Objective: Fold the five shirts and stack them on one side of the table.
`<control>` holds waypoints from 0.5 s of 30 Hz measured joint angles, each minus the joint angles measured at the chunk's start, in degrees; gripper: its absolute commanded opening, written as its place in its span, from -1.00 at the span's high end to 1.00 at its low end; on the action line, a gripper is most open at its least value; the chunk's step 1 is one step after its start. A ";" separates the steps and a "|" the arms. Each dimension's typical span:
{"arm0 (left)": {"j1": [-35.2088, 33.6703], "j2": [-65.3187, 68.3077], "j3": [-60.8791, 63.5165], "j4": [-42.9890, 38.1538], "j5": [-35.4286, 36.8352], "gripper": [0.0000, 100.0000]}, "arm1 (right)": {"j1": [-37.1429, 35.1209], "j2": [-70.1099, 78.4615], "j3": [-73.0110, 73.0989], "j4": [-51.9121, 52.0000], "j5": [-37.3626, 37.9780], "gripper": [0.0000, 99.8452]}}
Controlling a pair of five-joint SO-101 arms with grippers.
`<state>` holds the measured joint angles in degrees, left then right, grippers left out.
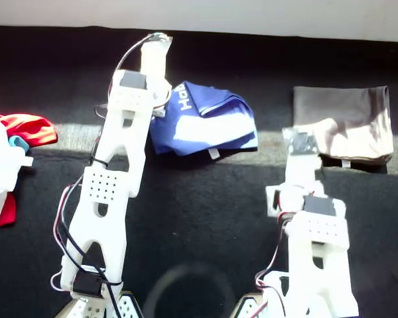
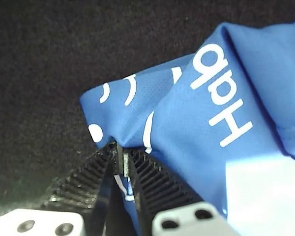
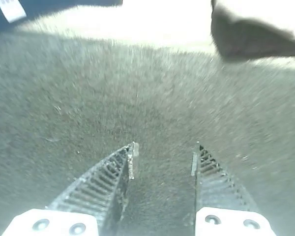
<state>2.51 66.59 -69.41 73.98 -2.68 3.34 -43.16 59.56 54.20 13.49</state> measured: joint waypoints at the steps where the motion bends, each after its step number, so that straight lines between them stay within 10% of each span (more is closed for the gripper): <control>1: -0.26 0.44 0.00 -1.14 0.00 0.98 | -0.09 0.00 -1.85 1.32 0.00 0.63; 15: -5.27 1.05 -5.98 4.48 0.00 0.98 | -5.89 4.04 -10.81 -4.40 -7.30 0.63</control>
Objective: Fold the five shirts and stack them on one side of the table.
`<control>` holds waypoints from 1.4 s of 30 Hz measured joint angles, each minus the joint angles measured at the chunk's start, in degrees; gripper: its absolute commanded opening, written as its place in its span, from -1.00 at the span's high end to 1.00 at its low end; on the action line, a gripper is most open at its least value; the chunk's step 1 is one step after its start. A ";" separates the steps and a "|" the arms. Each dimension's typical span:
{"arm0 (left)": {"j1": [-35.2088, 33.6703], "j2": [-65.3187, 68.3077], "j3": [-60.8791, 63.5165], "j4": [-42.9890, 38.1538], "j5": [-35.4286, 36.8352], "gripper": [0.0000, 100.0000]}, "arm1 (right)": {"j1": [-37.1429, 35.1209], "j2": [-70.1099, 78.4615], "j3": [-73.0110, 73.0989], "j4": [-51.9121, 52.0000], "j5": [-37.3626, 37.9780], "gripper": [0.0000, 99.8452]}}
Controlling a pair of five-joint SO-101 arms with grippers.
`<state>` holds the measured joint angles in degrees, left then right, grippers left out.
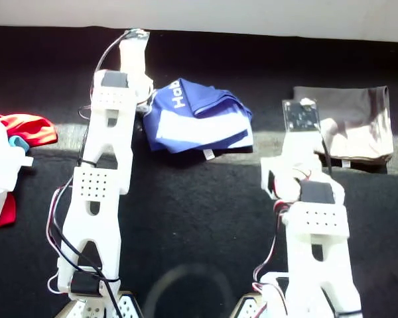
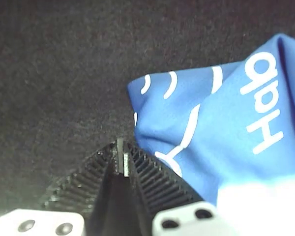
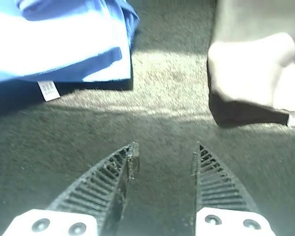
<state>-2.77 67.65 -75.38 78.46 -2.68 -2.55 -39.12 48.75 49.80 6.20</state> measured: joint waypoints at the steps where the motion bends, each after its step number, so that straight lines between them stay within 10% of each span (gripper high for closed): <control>1: 0.00 0.00 -1.76 2.46 0.00 0.98 | -0.18 1.93 -1.76 -0.09 -0.70 0.63; 12: 1.05 -0.09 -16.26 22.95 -0.09 0.98 | -5.36 41.49 -44.48 12.57 -2.20 0.63; 28: -11.16 -26.55 27.60 23.12 2.11 0.98 | -20.75 88.53 -108.22 30.15 -2.20 0.63; 42: -15.91 -39.91 43.78 23.03 2.11 0.98 | -16.79 104.35 -123.34 23.12 -2.20 0.64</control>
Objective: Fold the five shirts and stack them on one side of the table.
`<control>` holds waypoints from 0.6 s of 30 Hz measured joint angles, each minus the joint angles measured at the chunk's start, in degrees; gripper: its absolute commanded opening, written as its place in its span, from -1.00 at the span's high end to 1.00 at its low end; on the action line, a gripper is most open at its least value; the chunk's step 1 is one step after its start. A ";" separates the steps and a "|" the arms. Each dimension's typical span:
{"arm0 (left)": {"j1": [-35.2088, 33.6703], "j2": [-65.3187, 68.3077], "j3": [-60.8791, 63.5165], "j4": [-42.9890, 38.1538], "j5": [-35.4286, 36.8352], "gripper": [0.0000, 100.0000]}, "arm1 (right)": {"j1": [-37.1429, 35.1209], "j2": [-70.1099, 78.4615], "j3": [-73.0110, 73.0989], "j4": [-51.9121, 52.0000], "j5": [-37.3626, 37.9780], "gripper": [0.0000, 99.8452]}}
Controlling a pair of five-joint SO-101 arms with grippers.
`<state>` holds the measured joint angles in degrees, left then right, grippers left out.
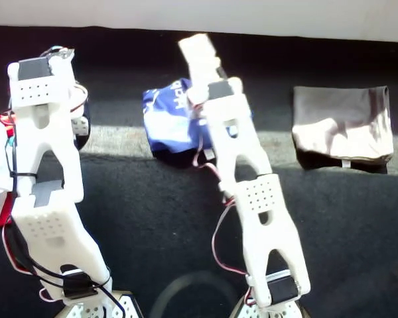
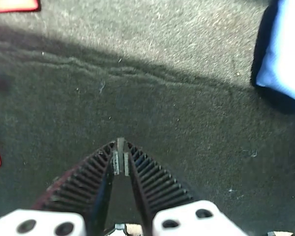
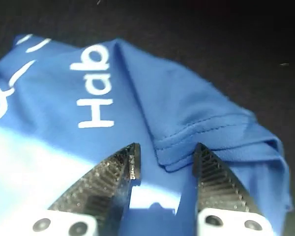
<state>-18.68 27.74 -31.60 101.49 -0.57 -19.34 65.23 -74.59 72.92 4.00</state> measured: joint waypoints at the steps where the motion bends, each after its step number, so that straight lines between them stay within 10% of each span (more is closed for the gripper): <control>1: -0.09 -0.26 1.23 -0.35 0.00 0.98 | 1.41 0.00 -0.79 -0.97 0.00 0.64; 18: 4.84 -0.53 13.27 -8.88 0.09 0.98 | 8.18 0.00 -9.05 -3.16 0.00 0.64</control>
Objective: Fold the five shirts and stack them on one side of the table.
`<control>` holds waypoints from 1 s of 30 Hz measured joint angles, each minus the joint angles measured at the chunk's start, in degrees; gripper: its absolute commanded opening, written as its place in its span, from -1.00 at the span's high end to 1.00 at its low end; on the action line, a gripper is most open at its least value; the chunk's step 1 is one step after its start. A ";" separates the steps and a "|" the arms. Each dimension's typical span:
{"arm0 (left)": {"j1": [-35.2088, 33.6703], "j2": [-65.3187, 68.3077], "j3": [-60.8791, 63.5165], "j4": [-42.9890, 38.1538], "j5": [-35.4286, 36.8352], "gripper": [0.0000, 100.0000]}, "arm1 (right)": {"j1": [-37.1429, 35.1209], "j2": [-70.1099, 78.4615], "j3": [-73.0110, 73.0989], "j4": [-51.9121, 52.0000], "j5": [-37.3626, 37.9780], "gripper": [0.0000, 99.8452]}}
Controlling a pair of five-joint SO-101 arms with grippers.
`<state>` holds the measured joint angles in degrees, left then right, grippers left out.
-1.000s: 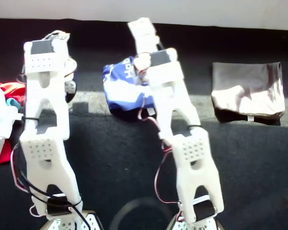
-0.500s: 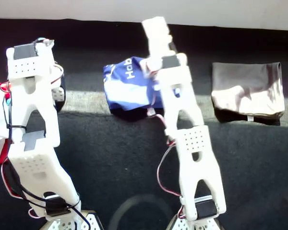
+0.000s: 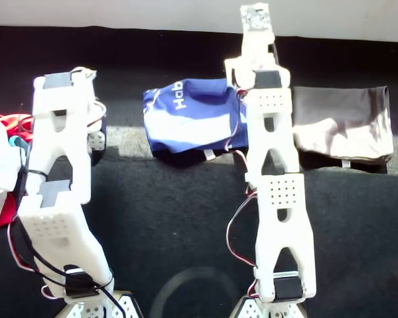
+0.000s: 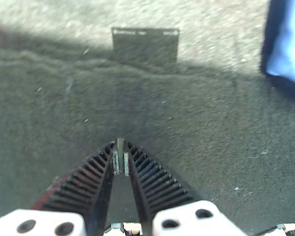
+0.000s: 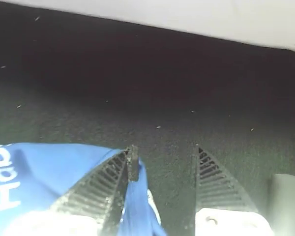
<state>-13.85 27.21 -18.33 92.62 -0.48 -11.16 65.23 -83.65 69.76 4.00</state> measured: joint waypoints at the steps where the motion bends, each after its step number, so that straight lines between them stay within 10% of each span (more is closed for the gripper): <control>1: 0.35 0.00 0.00 -0.44 0.00 0.98 | -1.05 0.00 -0.35 2.20 0.00 0.64; 9: 0.35 0.00 0.18 -1.49 0.00 0.98 | -8.26 4.48 0.35 3.16 0.00 0.64; 22: -4.04 0.00 0.18 -1.49 0.00 0.98 | -1.93 12.75 0.26 -24.44 0.00 0.64; 30: -4.04 0.00 0.18 -1.49 0.00 0.98 | 0.18 12.66 -9.05 -14.77 0.00 0.64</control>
<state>-17.89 27.21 -18.15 91.12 -0.48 -10.99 77.89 -92.70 54.99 4.00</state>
